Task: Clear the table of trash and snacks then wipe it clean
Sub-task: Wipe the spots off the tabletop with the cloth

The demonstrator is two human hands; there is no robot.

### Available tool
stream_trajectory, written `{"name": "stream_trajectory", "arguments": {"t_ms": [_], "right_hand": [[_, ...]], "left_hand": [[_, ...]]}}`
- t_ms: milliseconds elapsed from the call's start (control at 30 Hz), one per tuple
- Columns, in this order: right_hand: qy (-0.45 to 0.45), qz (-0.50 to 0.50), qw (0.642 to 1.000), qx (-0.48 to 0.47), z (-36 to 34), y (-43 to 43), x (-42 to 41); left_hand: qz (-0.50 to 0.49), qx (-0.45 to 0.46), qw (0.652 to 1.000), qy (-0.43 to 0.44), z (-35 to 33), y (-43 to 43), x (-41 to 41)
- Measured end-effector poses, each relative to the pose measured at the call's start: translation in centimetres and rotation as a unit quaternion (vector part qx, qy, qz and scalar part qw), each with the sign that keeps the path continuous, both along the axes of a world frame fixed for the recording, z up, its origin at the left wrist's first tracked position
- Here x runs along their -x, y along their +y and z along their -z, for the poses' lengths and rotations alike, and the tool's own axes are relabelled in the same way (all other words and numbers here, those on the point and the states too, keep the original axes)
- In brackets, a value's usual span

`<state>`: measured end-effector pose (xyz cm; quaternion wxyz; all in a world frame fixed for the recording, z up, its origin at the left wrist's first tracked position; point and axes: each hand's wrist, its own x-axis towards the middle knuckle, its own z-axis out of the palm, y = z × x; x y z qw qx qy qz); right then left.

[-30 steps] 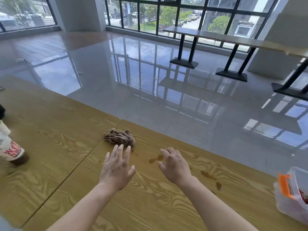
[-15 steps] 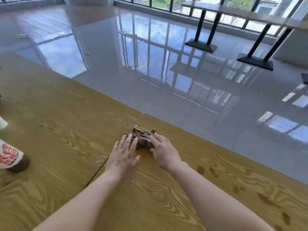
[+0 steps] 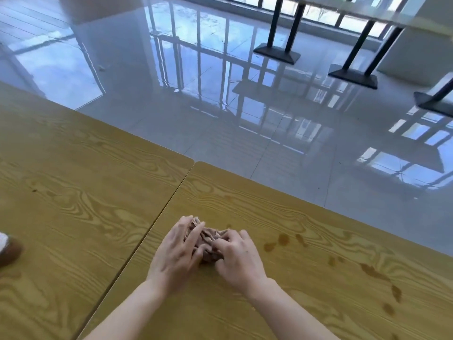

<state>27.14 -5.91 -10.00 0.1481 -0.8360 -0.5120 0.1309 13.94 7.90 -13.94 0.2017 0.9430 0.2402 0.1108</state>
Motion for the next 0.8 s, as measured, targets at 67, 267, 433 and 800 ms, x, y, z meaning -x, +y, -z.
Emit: {"name": "stream_trajectory", "arguments": {"t_ms": [67,267,433,800], "right_hand": [[0.005,0.015,1.0,0.005,0.1,-3.9,0.8],[-0.012,0.113,0.994,-0.001,0.8,-15.4,-0.2],[-0.026,0.218,0.974,0.064,0.4,-25.6,-1.6],[-0.075,0.1,0.99,0.059,3.6,-31.9,0.6]], "left_hand": [[0.041,0.003,0.999,0.032,0.9,-2.5,0.5],[0.11,-0.044,0.989,0.084,1.2,-11.5,-0.5],[0.172,-0.06,0.979,0.092,0.7,-19.3,-3.1],[0.155,-0.092,0.976,0.122,2.2,-24.4,-4.3]]}}
